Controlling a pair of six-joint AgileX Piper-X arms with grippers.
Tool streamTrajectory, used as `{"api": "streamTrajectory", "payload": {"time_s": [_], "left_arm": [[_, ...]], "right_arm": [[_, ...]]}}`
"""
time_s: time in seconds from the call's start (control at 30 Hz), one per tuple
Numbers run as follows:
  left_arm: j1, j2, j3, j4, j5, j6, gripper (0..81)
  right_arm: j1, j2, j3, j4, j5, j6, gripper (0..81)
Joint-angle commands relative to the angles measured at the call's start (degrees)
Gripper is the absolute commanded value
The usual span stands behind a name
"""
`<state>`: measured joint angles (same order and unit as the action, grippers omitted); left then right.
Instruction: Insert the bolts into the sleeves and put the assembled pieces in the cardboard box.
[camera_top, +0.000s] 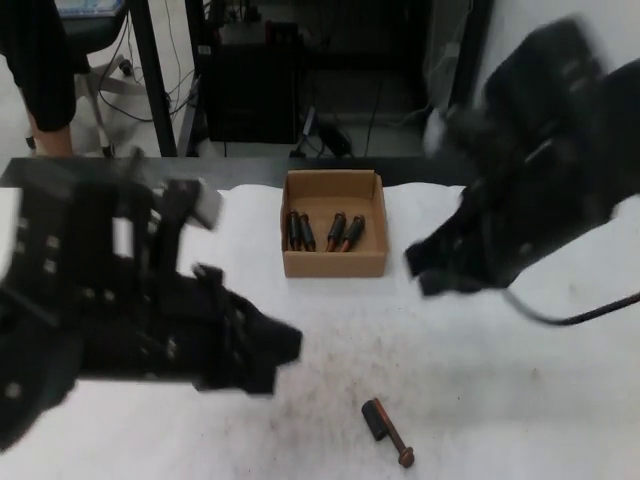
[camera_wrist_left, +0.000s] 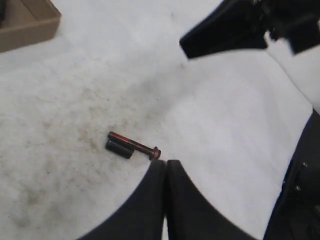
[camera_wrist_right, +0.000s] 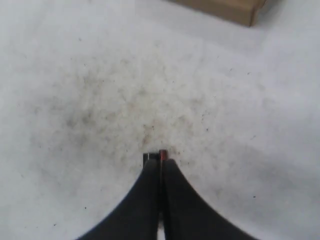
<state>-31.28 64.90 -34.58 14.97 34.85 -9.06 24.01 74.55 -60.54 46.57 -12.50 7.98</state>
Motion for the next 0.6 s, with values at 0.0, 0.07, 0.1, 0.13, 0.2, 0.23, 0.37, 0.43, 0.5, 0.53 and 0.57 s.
{"api": "streamTrajectory", "payload": {"time_s": [0.0,0.07,0.1,0.13,0.2,0.23,0.37,0.43,0.5,0.53,0.57], "left_arm": [[-2.1,1.5,-0.6,-0.9,0.8,2.8,0.0],[-4.8,4.2,-1.8,-0.8,1.3,5.2,0.0],[-5.7,5.5,-2.7,-0.6,2.4,5.6,0.0],[-6.8,7.3,-4.0,-0.5,3.8,6.0,0.0],[-8.6,11.2,-7.0,0.3,5.1,6.2,0.0],[-9.2,13.2,-8.9,0.9,4.8,6.5,0.0],[-10.1,20.5,-16.6,5.3,0.7,6.5,0.0],[-10.3,23.3,-19.5,7.2,-0.1,9.1,0.0],[-10.7,25.7,-22.0,9.7,-0.4,13.9,0.0],[-11.2,26.6,-23.4,11.8,-1.4,15.6,0.1],[-11.8,27.7,-24.9,14.1,-3.1,17.8,1.8]], "right_arm": [[-0.7,-1.9,0.5,0.0,0.1,-0.3,0.8],[-2.4,-5.1,2.8,0.0,0.1,-0.3,0.8],[-3.6,-6.8,4.3,0.0,0.1,-0.3,0.8],[-4.9,-8.5,6.1,-0.1,0.1,-0.3,0.8],[-7.6,-11.3,9.5,-0.3,0.1,-0.3,0.8],[-9.3,-12.8,11.4,-0.6,-0.5,-0.3,0.8],[-15.9,-17.5,17.5,-1.8,-7.3,-0.3,0.8],[-18.7,-19.4,19.3,-1.9,-10.3,-0.3,0.8],[-20.0,-20.8,20.2,-1.8,-11.3,-0.3,0.8],[-20.1,-21.4,20.3,-2.0,-11.8,-0.3,0.8],[-19.9,-21.6,20.3,-2.3,-11.9,-0.3,0.8]]}}
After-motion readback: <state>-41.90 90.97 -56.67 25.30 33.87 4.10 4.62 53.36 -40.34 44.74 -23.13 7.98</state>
